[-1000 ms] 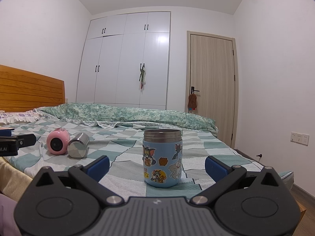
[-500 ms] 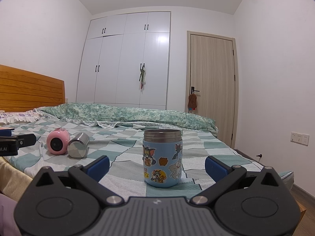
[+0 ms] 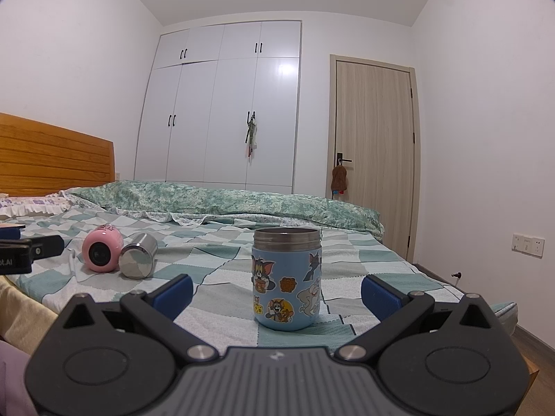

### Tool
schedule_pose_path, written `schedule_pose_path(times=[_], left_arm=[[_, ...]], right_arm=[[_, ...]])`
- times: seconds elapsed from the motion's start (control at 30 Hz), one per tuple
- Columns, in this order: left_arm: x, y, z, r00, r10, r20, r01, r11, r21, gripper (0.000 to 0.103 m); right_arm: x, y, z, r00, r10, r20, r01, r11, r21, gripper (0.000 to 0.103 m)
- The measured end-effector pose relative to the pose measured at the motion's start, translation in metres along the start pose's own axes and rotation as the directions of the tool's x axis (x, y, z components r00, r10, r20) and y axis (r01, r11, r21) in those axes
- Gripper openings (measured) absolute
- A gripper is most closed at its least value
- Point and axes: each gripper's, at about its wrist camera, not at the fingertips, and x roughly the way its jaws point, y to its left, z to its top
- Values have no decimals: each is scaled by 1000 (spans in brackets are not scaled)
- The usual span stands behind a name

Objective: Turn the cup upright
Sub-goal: 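Move the right gripper down to the silver steel cup lying on its side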

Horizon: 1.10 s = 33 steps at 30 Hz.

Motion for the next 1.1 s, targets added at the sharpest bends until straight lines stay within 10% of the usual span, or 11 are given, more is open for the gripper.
schedule_pose_path(times=[0.57, 1.1], left_arm=[[12, 27, 30, 1000, -29, 12, 29, 999, -21, 103], [102, 92, 60, 997, 46, -54, -44, 998, 53, 103]], right_arm=[[20, 29, 38, 984, 177, 15, -176, 983, -43, 103], [175, 125, 103, 923, 360, -135, -369, 928, -48, 103]])
